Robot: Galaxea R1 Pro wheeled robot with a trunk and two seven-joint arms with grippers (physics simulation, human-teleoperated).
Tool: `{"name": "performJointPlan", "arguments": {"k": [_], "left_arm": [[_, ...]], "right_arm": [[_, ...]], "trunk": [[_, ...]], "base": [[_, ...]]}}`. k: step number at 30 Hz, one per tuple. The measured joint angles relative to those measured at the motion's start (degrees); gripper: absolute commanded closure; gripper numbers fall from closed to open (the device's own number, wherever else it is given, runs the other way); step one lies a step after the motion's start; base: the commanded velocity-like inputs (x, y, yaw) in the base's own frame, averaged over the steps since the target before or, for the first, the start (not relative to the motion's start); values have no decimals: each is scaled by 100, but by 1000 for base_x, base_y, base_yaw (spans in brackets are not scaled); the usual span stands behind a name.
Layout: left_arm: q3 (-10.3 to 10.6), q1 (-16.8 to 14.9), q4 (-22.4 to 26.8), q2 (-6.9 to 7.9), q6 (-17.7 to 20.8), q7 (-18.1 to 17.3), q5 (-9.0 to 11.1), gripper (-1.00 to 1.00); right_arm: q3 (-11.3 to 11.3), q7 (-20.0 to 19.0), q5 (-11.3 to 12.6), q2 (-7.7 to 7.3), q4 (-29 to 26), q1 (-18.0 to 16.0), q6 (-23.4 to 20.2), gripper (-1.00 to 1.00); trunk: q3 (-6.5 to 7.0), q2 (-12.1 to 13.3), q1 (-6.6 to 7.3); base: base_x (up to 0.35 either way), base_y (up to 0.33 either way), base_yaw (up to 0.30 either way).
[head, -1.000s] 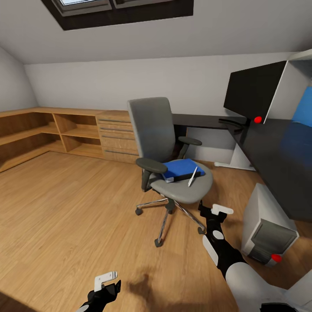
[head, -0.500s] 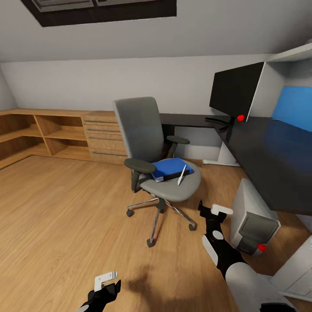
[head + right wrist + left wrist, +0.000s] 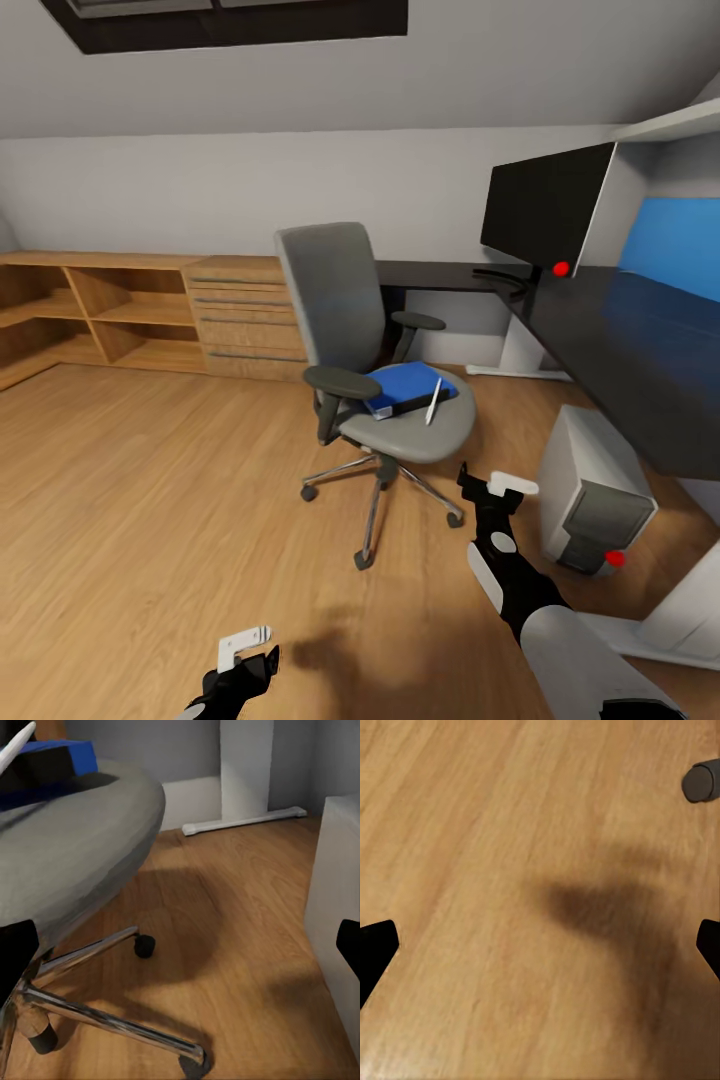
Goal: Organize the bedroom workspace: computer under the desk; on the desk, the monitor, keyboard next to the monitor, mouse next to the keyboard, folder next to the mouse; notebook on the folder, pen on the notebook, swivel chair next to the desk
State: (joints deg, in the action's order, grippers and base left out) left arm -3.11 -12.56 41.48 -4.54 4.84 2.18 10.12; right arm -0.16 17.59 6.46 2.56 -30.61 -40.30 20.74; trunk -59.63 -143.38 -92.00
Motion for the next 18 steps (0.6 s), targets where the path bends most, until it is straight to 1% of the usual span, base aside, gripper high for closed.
{"name": "performJointPlan", "arguments": {"k": [6, 11, 18], "left_arm": [[1, 0, -5, 0, -14, 0, 0, -100], [4, 0, -85, 0, -130, 7, 0, -100], [14, 0, -199, 0, -235, 17, -13, -100]], "right_arm": [[-7, -4, -12, -14, -1, 0, 6, -100], [-10, -6, -19, -43, 3, 0, 2, -100], [-81, -9, -3, -116, -2, -1, -24, -100]], "trunk": [[0, 0, 1], [0, 0, 1], [0, 0, 0]], "base": [[84, 151, -2], [111, 42, 0], [32, 11, 0]]}}
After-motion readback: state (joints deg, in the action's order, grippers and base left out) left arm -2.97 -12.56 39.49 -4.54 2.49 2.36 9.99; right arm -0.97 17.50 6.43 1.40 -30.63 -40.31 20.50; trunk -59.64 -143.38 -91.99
